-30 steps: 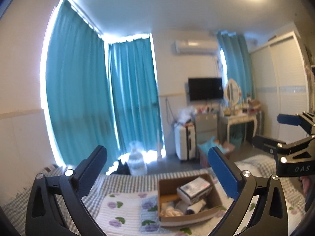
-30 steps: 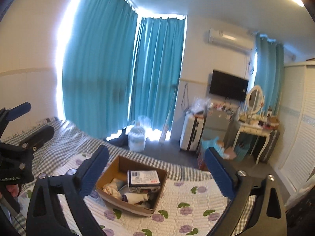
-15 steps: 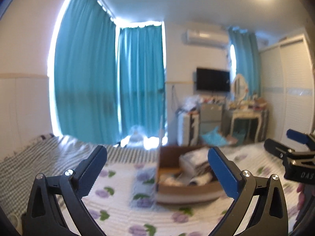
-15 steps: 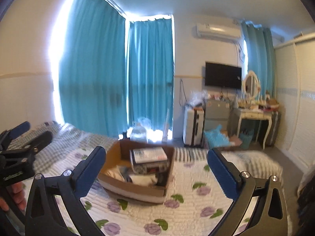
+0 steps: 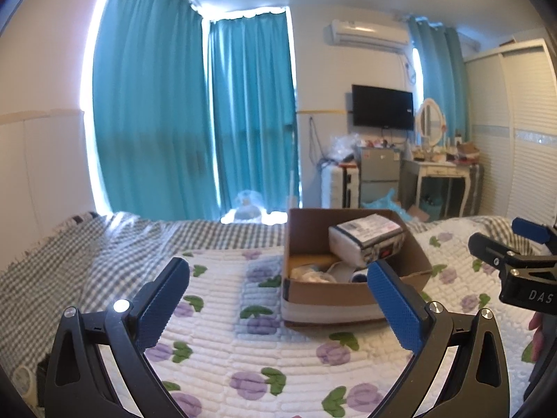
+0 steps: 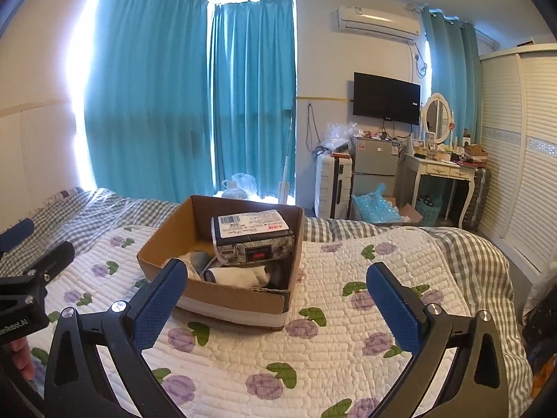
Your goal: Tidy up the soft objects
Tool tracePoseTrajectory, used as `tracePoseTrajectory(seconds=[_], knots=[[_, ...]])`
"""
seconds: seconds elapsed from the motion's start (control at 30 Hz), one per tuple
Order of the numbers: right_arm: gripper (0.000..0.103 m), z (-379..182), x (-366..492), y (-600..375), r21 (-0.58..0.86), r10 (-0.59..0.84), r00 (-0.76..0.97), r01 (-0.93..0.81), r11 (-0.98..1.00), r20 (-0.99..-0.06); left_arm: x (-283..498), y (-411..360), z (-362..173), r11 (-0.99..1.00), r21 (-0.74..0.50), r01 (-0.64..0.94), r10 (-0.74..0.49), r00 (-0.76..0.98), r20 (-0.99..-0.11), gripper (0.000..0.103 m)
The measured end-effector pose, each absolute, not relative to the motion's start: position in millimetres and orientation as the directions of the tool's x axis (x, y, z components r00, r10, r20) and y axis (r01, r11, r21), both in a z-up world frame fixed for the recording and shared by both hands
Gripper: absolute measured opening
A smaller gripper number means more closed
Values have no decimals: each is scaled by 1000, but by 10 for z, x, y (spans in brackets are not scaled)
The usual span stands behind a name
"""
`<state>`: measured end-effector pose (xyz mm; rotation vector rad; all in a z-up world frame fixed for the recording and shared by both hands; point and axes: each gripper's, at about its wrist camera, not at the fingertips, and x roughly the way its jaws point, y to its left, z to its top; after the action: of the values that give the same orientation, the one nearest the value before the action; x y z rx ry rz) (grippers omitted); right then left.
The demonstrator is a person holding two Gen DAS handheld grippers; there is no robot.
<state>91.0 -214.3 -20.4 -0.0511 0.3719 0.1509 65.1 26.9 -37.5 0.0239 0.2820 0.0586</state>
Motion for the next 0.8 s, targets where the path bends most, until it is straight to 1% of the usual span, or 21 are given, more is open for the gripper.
tracePoseTrajectory(seconds=[0.8], knots=[[103,-226,892,-2079,-41,131,915,-159,986,-382,694,284,-439,998,33,-55,63,951,-303,103]])
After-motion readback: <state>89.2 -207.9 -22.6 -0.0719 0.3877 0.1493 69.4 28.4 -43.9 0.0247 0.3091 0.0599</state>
